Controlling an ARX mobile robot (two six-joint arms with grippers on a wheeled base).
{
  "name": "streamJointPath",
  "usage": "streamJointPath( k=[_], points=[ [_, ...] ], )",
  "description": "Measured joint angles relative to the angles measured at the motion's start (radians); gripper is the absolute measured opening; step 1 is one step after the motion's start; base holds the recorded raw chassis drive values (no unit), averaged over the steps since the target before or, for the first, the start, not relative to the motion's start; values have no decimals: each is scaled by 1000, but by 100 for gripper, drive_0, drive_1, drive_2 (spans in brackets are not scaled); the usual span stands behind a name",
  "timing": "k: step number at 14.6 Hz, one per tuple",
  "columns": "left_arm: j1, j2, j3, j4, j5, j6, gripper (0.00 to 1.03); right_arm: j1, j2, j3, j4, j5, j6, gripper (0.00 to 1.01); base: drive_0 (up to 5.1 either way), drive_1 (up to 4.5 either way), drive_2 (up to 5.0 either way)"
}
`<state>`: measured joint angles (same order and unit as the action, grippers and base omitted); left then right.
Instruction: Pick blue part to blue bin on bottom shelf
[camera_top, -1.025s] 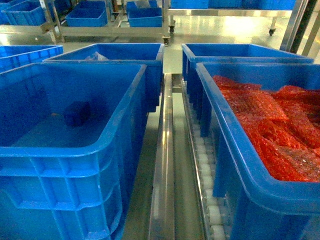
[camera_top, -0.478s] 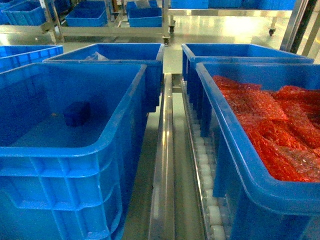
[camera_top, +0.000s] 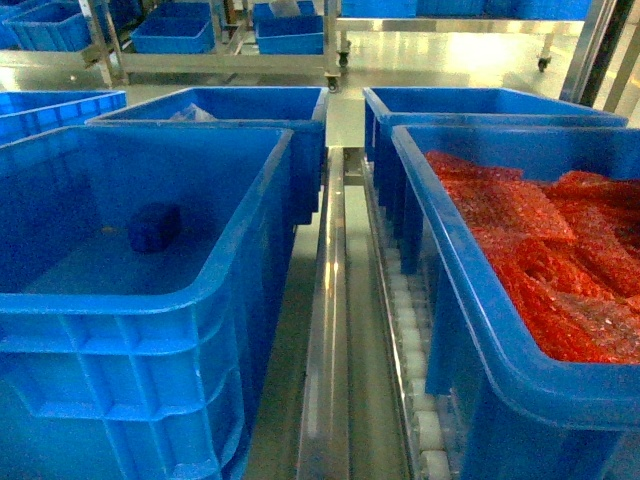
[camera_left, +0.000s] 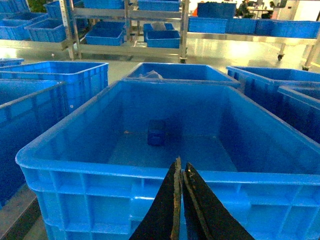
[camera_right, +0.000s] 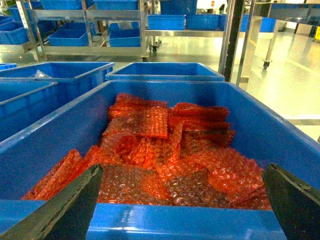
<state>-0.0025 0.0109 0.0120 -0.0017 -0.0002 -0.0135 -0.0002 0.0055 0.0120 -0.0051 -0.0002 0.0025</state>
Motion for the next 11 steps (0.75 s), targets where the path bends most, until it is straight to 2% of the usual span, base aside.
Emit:
streamJointPath(
  k=[1,4,7,9,11],
  points=[
    [0,0,0,-2,0,0,2,0,0,0,1,0,0,98,0,0,0],
    [0,0,0,-2,0,0,39,0,0,0,0,0,0,98,0,0,0],
    [0,0,0,-2,0,0,84,0,0,0,0,0,0,98,0,0,0],
    [0,0,0,-2,0,2,100,0,0,0,0,0,0,98,0,0,0],
    [0,0,0,-2,0,2,98,0,0,0,0,0,0,98,0,0,0]
  ],
)
